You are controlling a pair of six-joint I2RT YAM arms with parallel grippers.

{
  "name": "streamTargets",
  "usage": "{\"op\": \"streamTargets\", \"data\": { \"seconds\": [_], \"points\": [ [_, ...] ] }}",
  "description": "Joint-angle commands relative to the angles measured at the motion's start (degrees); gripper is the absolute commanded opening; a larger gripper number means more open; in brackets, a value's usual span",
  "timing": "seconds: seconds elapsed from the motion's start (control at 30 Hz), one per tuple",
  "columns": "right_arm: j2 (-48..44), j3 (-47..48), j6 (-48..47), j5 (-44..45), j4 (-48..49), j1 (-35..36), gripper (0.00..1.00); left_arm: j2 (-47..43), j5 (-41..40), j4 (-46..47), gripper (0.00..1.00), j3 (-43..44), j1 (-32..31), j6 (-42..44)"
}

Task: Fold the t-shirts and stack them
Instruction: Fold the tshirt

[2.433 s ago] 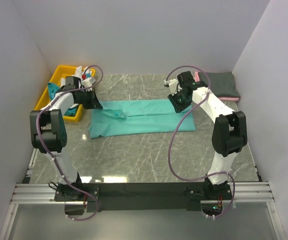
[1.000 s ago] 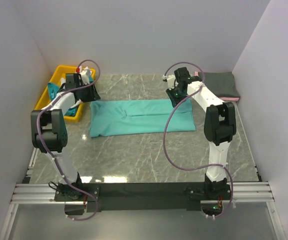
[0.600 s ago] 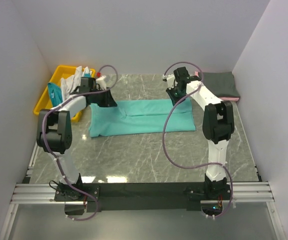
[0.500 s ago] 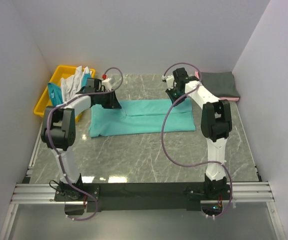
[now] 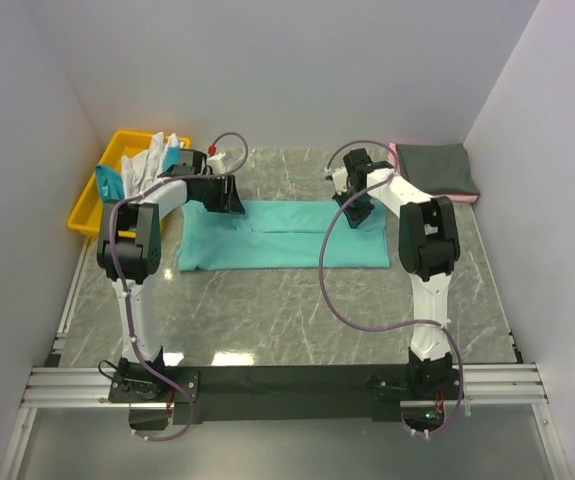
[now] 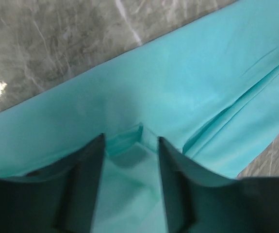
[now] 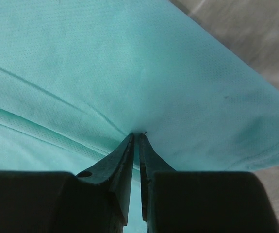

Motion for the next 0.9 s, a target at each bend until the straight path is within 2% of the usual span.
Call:
{"op": "streamTargets", "data": {
  "seconds": [0.0, 0.03, 0.17, 0.23, 0.37, 0.4, 0.43, 0.57, 0.67, 0.7, 0.87],
  "points": [
    [-4.62, -5.68, -0.63, 0.29, -3.90, -0.35, 0.16, -10.41, -0.92, -0.25, 0.58, 1.65, 0.76, 3.63],
    [-6.63, -8.65, -0.71, 0.03, -3.81, -0.35, 0.15, -11.65, -1.10, 0.28, 0.61, 1.30, 1.20, 3.11],
    [-11.22, -15.88, -1.33, -1.46, -4.42, 0.17, 0.14, -17.63, -0.22, 2.39, 0.62, -1.94, 5.76, 0.73],
    [-14.11, -19.91, -2.12, -3.04, -5.39, 0.79, 0.13, -20.87, -2.15, 0.38, 0.58, -3.53, 6.03, 2.65],
    [-20.18, -25.73, -7.73, -13.22, -12.39, 4.30, 0.12, -23.27, -6.28, -6.29, 0.51, -8.45, 4.81, 3.72],
    [-22.10, -25.91, -9.49, -17.77, -13.73, 4.31, 0.12, -22.66, -6.03, -7.88, 0.53, -9.16, 4.63, 4.06],
    [-22.99, -25.30, -9.76, -19.55, -14.70, 3.87, 0.12, -22.39, -6.11, -9.72, 0.64, -10.04, 4.11, 3.46],
    [-23.71, -19.42, -6.52, -21.77, -15.06, -2.54, 0.12, -23.09, -11.20, -6.76, 0.67, -18.98, 1.56, 0.03],
    [-23.27, -16.33, -3.97, -18.53, -11.99, -5.27, 0.12, -22.75, -17.59, -4.11, 0.62, -21.12, -0.64, -2.08],
    [-22.74, -16.24, -3.44, -16.60, -10.94, -5.10, 0.12, -21.35, -19.19, -4.11, 0.52, -20.77, -0.99, -2.87],
    [-16.60, -15.28, -1.60, -10.52, -9.00, -3.35, 0.09, -14.84, -25.44, -5.16, 0.35, -14.90, -1.61, -2.70]
  ]
}}
